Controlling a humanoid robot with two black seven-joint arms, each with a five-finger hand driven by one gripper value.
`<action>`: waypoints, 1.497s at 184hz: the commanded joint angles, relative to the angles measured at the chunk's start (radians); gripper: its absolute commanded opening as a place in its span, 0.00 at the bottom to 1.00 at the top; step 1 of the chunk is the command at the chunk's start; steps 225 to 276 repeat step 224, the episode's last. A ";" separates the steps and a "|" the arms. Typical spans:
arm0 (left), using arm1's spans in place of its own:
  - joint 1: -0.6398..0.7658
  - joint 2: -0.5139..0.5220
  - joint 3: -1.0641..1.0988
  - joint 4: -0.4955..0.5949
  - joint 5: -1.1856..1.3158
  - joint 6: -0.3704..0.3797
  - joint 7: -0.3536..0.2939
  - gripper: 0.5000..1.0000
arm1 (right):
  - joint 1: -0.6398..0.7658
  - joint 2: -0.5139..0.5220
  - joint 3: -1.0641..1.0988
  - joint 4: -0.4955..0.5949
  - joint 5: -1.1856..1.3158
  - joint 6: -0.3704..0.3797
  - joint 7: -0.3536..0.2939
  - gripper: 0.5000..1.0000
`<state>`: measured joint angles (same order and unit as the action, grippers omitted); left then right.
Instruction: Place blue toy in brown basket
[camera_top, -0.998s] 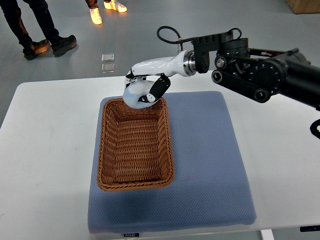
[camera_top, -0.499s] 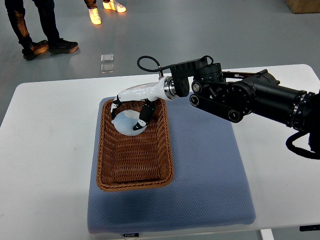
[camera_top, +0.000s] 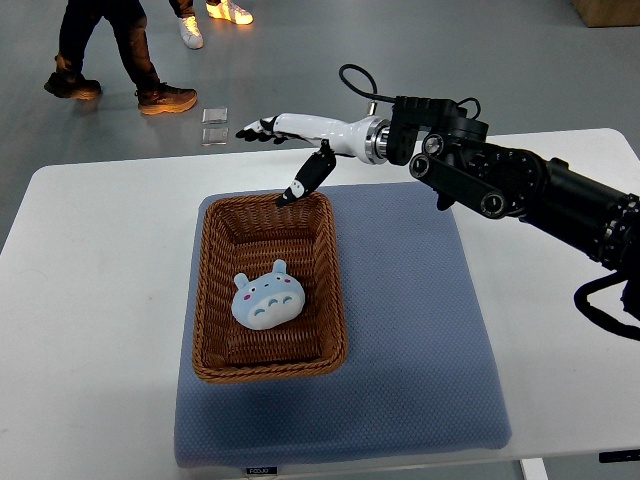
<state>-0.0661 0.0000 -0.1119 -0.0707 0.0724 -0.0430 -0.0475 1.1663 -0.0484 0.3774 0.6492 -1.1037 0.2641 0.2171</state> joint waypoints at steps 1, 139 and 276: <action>0.000 0.000 0.000 0.000 0.001 0.000 0.000 1.00 | -0.062 -0.022 0.112 -0.016 0.074 -0.040 -0.042 0.83; 0.002 0.000 -0.002 -0.003 0.003 0.000 0.000 1.00 | -0.361 -0.108 0.334 -0.016 0.814 -0.293 -0.122 0.83; 0.002 0.000 -0.003 -0.003 0.003 0.000 0.000 1.00 | -0.370 -0.130 0.333 -0.016 0.811 -0.295 -0.116 0.84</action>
